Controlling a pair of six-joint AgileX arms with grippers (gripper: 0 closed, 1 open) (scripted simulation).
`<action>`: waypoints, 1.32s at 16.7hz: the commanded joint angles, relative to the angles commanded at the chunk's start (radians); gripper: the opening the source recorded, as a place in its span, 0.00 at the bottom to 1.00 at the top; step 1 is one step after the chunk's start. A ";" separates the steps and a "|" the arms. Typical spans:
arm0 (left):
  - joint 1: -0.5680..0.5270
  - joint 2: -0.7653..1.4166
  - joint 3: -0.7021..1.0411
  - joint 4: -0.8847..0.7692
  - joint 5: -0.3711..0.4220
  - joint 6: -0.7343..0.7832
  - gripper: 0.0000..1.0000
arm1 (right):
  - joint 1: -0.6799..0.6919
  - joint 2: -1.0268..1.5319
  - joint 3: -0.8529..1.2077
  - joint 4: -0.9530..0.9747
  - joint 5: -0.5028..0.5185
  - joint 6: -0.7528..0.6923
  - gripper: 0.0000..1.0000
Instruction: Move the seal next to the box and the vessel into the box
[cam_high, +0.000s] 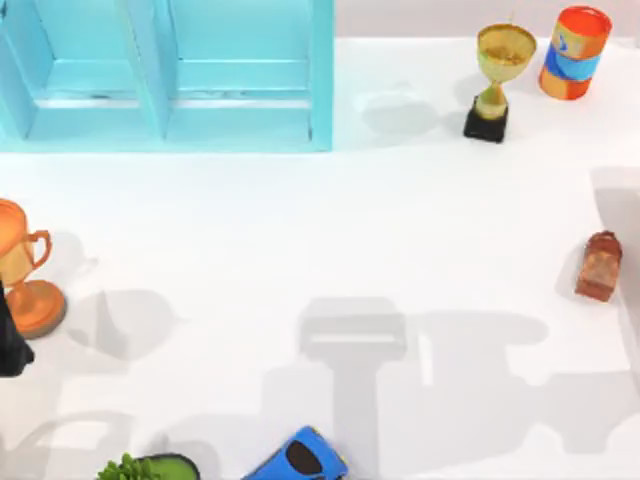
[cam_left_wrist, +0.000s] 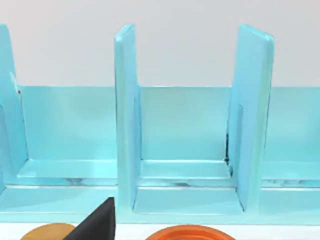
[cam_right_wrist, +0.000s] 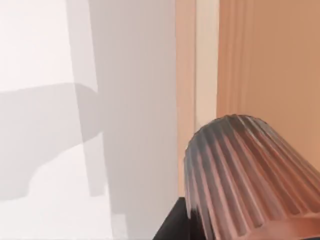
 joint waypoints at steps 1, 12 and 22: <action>0.000 0.000 0.000 0.000 0.000 0.000 1.00 | -0.063 0.001 -0.003 0.000 0.027 -0.049 0.00; 0.000 0.000 0.000 0.000 0.000 0.000 1.00 | -0.541 -0.037 -0.071 0.045 -0.073 -0.567 0.00; 0.000 0.000 0.000 0.000 0.000 0.000 1.00 | -0.538 -0.028 -0.140 0.134 -0.083 -0.567 0.00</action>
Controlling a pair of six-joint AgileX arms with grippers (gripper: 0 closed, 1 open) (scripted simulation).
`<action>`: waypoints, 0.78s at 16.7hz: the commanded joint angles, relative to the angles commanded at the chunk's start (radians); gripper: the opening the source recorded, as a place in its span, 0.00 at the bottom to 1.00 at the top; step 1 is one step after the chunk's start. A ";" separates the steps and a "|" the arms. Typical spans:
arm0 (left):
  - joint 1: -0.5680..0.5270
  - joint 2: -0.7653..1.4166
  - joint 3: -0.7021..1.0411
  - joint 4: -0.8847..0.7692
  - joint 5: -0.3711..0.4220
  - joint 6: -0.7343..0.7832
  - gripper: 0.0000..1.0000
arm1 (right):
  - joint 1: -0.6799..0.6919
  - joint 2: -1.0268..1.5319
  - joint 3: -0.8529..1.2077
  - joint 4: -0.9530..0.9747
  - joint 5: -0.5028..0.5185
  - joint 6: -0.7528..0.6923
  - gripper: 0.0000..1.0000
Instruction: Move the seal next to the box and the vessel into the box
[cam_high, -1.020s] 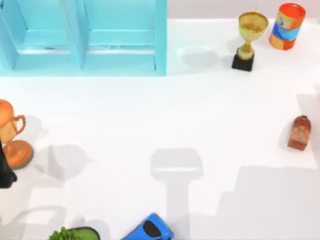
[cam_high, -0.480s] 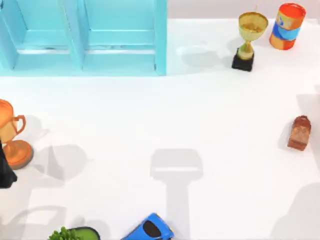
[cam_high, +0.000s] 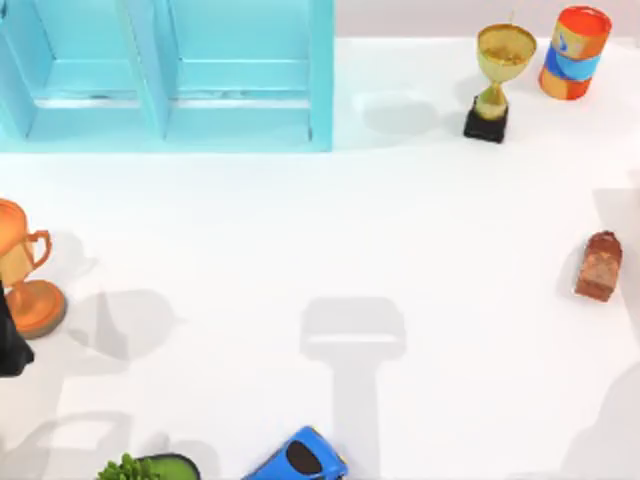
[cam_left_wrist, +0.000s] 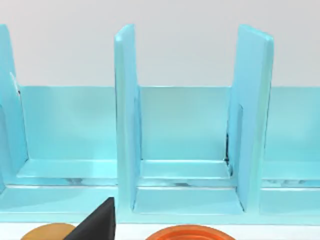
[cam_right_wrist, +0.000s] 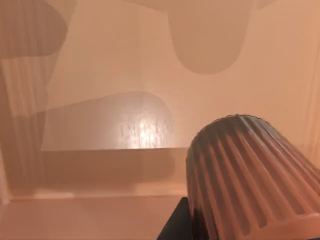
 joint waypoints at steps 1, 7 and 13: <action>0.000 0.000 0.000 0.000 0.000 0.000 1.00 | -0.001 0.005 -0.023 0.031 0.003 0.001 0.00; 0.000 0.000 0.000 0.000 0.000 0.000 1.00 | -0.009 0.044 -0.139 0.175 0.001 -0.012 0.00; 0.000 0.000 0.000 0.000 0.000 0.000 1.00 | -0.010 0.046 -0.142 0.179 0.000 -0.013 0.15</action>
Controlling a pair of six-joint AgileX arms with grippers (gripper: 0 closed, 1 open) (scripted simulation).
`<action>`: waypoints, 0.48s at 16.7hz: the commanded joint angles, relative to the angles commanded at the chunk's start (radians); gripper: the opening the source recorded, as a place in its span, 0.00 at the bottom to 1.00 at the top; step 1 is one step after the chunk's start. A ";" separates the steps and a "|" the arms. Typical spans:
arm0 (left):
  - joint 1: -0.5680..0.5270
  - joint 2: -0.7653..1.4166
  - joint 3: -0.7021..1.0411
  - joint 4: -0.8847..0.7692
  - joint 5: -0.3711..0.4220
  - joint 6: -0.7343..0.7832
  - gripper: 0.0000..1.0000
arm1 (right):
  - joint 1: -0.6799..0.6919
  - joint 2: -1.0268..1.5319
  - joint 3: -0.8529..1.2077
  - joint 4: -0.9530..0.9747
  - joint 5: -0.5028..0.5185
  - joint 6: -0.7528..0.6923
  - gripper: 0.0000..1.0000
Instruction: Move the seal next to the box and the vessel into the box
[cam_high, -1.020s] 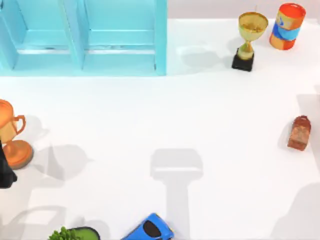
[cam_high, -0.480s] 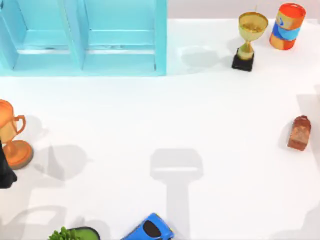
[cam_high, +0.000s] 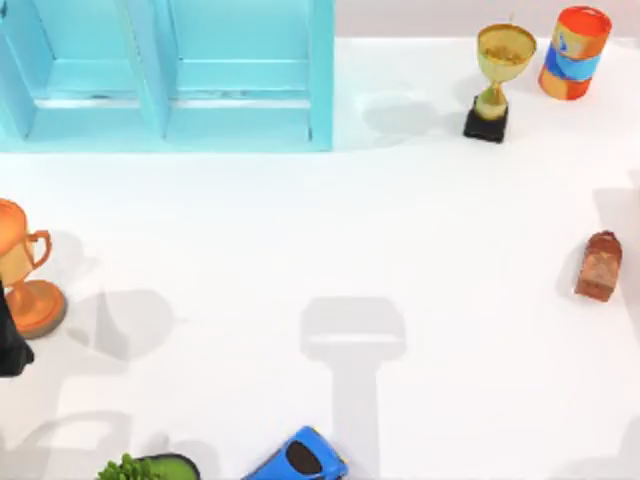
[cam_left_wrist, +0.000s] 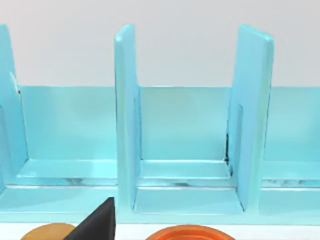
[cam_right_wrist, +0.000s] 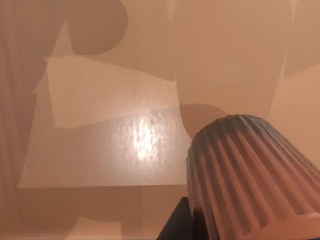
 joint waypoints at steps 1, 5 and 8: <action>0.000 0.000 0.000 0.000 0.000 0.000 1.00 | 0.000 0.000 0.000 0.000 0.000 0.000 0.23; 0.000 0.000 0.000 0.000 0.000 0.000 1.00 | 0.000 0.000 0.000 0.000 0.000 0.000 0.53; 0.000 0.000 0.000 0.000 0.000 0.000 1.00 | 0.000 0.000 0.000 0.000 0.000 0.000 0.75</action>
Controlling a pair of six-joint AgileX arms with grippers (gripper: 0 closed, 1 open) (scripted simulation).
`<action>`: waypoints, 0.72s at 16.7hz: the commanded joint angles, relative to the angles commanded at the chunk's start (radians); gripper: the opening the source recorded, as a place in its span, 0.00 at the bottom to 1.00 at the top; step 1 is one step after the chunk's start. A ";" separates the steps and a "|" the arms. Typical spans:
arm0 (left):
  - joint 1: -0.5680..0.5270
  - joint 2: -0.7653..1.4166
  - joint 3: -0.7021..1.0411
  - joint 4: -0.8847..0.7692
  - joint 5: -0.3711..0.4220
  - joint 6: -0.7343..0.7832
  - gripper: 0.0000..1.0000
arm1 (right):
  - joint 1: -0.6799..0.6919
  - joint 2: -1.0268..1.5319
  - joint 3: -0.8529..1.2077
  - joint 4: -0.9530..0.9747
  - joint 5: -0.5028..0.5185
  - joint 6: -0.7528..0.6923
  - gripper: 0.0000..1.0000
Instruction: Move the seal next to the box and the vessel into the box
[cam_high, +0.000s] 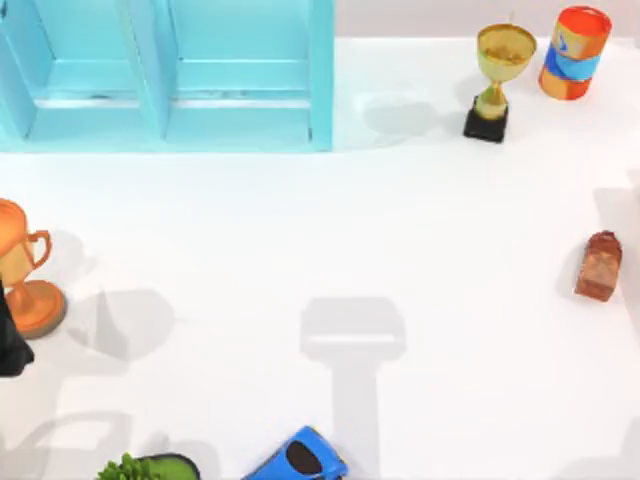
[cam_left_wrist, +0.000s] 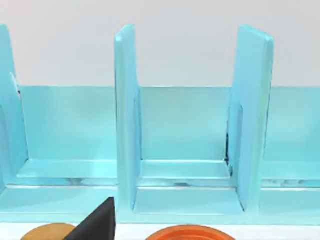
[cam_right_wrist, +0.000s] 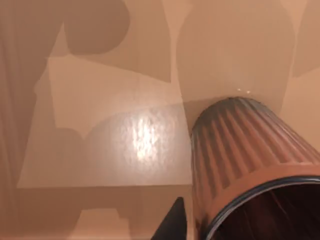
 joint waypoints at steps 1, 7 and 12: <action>0.000 0.000 0.000 0.000 0.000 0.000 1.00 | 0.000 0.000 0.000 0.000 0.000 0.000 0.83; 0.000 0.000 0.000 0.000 0.000 0.000 1.00 | 0.000 0.000 0.000 0.000 0.000 0.000 1.00; 0.000 0.000 0.000 0.000 0.000 0.000 1.00 | 0.001 -0.001 0.000 0.000 0.000 0.000 1.00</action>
